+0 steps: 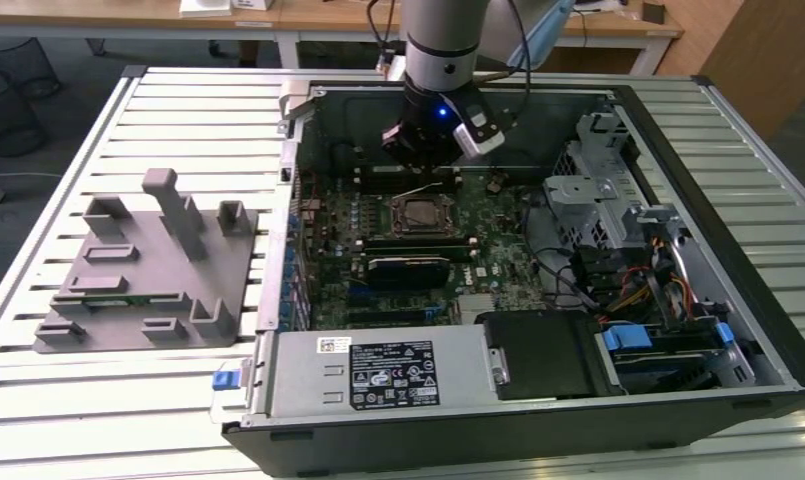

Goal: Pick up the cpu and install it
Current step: 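Install the first cpu locking lever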

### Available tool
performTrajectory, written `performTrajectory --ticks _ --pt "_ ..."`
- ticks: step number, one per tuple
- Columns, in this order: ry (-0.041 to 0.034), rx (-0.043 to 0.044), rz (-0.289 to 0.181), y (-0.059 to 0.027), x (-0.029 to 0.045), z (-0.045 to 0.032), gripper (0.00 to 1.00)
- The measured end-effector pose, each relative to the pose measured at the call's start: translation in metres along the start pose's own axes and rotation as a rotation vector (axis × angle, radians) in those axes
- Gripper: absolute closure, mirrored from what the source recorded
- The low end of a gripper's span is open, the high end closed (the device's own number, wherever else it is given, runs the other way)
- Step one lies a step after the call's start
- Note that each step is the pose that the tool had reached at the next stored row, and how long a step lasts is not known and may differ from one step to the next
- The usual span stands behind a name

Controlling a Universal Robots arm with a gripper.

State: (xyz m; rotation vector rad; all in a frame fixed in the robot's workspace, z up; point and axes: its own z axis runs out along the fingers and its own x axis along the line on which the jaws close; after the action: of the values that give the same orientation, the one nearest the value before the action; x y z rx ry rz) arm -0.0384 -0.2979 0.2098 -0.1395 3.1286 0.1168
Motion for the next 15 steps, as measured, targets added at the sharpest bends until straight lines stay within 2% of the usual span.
performTrajectory --ticks 8,15 --pt "-0.0002 -0.002 0.0 0.0011 0.0081 -0.0052 0.89" --pt "-0.0005 -0.0053 0.0 0.0019 0.0116 -0.0126 0.89"
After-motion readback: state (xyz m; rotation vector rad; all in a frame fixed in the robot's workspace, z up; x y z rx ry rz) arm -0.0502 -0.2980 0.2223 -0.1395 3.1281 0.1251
